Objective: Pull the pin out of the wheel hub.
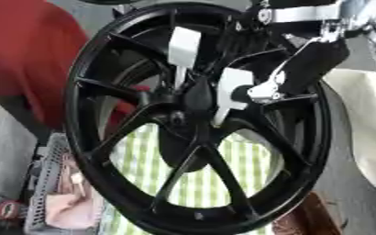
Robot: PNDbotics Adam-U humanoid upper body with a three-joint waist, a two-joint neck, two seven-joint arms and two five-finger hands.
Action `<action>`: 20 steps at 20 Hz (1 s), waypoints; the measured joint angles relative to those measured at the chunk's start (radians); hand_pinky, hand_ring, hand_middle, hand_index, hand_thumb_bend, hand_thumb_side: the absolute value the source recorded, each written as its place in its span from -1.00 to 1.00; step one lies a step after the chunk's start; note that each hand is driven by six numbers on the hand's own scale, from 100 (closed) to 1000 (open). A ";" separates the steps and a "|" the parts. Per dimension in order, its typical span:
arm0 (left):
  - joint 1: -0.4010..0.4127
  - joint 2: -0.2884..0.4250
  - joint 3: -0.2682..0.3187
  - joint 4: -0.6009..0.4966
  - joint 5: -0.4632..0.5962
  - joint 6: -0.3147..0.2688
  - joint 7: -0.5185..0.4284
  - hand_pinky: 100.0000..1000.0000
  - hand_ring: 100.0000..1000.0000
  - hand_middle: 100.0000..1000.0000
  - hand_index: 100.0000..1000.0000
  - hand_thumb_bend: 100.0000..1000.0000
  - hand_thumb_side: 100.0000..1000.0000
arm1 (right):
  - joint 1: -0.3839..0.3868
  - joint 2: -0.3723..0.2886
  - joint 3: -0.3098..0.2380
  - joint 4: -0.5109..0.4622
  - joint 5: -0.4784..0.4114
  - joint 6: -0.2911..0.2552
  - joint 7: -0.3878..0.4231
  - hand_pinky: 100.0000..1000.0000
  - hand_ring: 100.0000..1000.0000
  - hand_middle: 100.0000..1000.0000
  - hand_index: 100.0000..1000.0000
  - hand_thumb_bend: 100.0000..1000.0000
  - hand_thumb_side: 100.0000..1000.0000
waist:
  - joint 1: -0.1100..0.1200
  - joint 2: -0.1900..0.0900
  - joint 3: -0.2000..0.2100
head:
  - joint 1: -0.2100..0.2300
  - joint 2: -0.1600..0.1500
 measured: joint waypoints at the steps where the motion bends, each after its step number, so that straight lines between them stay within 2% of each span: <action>1: 0.000 -0.002 0.000 0.000 0.000 0.000 0.000 0.54 0.33 0.04 0.48 -0.60 -0.21 | 0.001 0.000 0.002 0.002 0.000 -0.003 0.003 0.42 0.49 0.45 0.69 -0.26 -0.34 | 0.000 0.000 0.000 | 0.000 0.001; 12: -0.001 -0.008 0.000 0.004 0.002 0.001 0.000 0.55 0.33 0.04 0.48 -0.61 -0.20 | 0.013 0.014 0.010 0.051 0.027 -0.022 0.022 0.40 0.46 0.38 0.63 -0.29 -0.37 | -0.001 0.005 0.005 | 0.003 0.016; 20: 0.000 -0.016 0.000 0.006 0.002 0.003 0.000 0.55 0.33 0.04 0.48 -0.61 -0.19 | 0.020 0.027 0.011 0.084 0.037 -0.022 0.015 0.39 0.45 0.36 0.62 -0.30 -0.37 | -0.001 0.009 0.006 | 0.003 0.016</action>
